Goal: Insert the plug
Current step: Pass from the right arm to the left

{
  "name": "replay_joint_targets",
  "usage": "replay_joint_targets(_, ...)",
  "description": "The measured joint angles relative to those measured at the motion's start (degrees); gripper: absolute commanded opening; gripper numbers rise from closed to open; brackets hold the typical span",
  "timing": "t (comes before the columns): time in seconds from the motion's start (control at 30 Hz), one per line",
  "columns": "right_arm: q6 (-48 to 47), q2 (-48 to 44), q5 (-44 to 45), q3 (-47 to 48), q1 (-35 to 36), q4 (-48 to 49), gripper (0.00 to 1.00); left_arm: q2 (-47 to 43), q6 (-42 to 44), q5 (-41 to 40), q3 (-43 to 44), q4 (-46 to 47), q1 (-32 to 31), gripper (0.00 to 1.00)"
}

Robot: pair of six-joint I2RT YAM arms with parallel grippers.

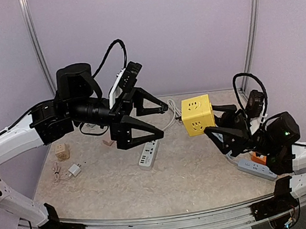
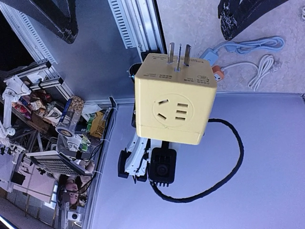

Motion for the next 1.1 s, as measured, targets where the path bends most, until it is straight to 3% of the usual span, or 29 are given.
replay_joint_targets(0.47,9.90,8.31,-4.17,0.00,-0.52,11.21,0.17,5.53,3.96,-4.48,1.55,-1.40,-3.58,0.98)
replay_joint_targets(0.87,12.37,11.93,-4.48,0.00,-0.63,13.68,0.15,5.55,4.31,-6.16,1.57,-0.70,-4.13,0.77)
replay_joint_targets(1.1,12.70,12.37,-5.07,0.02,-0.66,13.99,0.14,5.55,5.11,-8.35,1.60,-0.81,-4.55,0.53)
